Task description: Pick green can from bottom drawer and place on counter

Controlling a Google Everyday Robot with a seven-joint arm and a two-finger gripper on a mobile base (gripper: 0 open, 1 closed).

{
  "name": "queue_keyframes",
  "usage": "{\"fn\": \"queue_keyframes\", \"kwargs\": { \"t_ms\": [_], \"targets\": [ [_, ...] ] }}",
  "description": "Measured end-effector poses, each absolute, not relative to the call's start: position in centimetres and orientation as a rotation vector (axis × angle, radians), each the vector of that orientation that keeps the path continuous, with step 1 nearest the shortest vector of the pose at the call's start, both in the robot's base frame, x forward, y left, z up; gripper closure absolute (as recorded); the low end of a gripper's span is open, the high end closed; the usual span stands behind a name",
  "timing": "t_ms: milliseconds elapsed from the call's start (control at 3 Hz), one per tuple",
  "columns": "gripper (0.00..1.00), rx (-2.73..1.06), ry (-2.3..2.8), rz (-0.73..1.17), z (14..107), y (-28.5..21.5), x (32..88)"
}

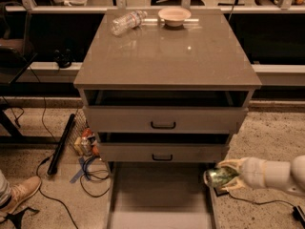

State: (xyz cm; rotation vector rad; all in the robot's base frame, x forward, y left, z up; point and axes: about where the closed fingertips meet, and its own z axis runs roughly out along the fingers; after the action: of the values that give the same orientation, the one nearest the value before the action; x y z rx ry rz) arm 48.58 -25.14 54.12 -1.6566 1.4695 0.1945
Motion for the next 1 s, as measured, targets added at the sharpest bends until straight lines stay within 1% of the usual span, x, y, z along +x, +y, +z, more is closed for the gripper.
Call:
{"fn": "queue_keyframes", "kwargs": {
  "t_ms": [333, 667, 1000],
  "targets": [
    [1.0, -1.635, 1.391, 0.101, 64.2, -27.3, 48.7],
    [1.0, -1.636, 1.388, 0.099, 64.6, -27.4, 48.8],
    [1.0, -1.643, 1.361, 0.066, 69.1, -28.9, 50.1]
  ]
}}
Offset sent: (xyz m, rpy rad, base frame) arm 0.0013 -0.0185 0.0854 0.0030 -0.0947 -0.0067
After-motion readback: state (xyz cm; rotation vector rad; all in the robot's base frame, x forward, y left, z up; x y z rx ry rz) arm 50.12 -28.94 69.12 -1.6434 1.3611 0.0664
